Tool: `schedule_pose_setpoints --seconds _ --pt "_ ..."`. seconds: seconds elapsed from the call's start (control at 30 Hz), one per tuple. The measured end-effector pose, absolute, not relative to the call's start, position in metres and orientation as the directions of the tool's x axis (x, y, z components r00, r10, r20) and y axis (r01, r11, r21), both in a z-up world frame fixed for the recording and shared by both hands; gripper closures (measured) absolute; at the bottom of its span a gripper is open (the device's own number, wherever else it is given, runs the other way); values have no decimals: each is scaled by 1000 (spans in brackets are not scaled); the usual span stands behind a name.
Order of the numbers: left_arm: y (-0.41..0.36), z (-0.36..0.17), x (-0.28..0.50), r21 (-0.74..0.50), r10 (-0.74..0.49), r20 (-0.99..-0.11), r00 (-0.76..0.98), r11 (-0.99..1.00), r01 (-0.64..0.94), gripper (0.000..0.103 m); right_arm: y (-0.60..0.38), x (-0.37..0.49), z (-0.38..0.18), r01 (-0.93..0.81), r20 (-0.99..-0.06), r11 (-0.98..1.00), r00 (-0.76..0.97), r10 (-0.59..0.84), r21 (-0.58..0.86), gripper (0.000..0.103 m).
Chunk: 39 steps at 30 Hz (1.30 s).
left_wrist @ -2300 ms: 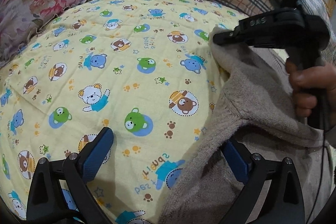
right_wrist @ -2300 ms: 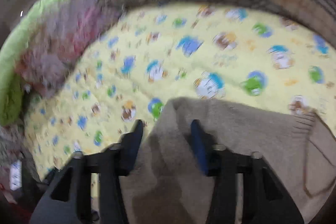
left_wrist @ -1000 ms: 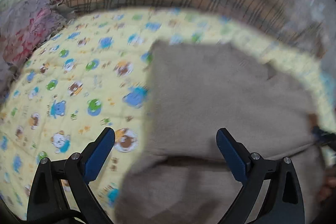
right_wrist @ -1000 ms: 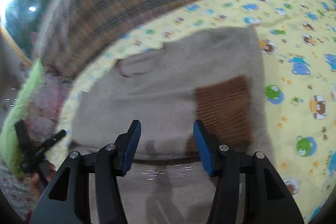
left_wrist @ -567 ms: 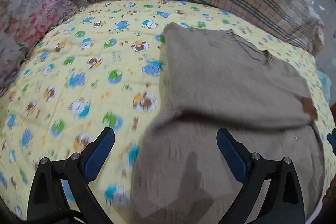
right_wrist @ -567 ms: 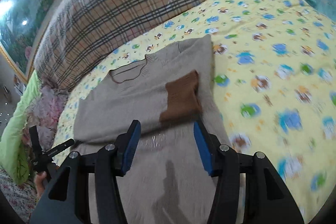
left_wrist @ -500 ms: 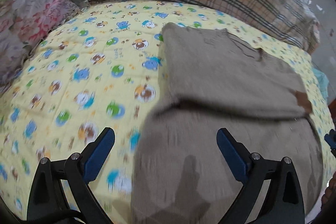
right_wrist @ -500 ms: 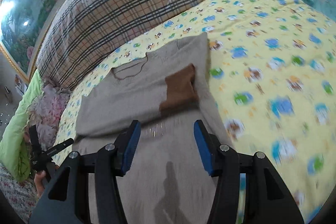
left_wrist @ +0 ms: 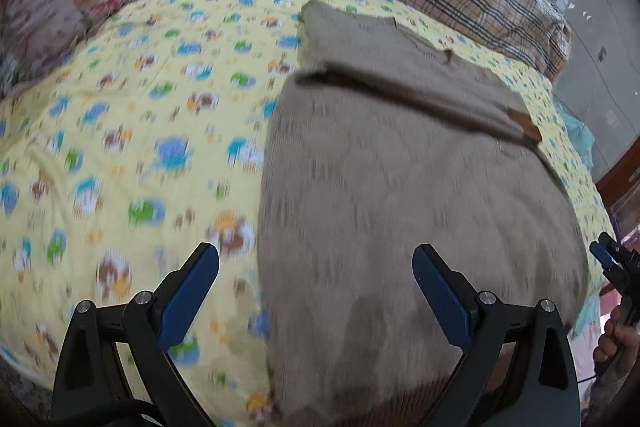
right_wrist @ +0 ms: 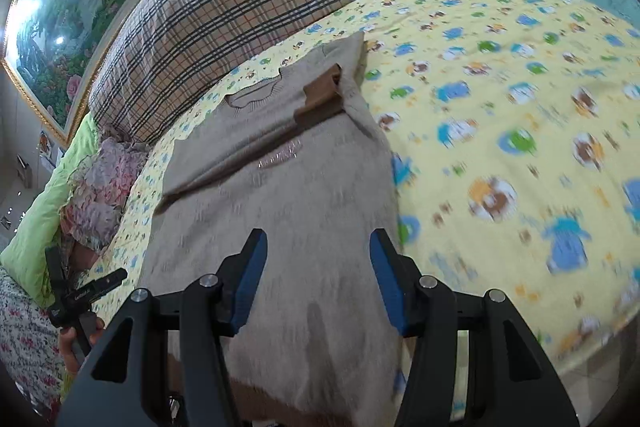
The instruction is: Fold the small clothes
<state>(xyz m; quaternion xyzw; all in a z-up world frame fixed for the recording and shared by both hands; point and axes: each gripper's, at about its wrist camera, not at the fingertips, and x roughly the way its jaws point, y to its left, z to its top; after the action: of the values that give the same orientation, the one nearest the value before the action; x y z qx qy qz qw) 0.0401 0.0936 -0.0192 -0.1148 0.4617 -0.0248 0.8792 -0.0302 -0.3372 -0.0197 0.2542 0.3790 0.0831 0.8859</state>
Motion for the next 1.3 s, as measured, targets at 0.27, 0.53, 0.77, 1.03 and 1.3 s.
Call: schedule_pose_setpoints --seconds 0.27,0.53,0.77,1.03,1.3 --pt "92 -20 1 -206 -152 -807 571 978 -30 5 -335 -65 -25 24 -636 862 685 354 506 48" --pt "97 -38 -29 -243 -210 -828 520 970 6 5 -333 -103 -44 3 -660 864 647 382 503 48" --pt "99 -61 -45 -333 -313 -822 476 942 44 5 -323 -118 -68 -30 -691 867 589 418 498 46" --pt "73 -68 -46 -354 -376 -816 439 925 135 6 -305 -107 -79 -93 -686 857 558 467 507 45" --pt "80 -67 -49 -334 -361 -807 468 932 143 50 -314 -109 -86 -103 -651 829 569 502 549 59"
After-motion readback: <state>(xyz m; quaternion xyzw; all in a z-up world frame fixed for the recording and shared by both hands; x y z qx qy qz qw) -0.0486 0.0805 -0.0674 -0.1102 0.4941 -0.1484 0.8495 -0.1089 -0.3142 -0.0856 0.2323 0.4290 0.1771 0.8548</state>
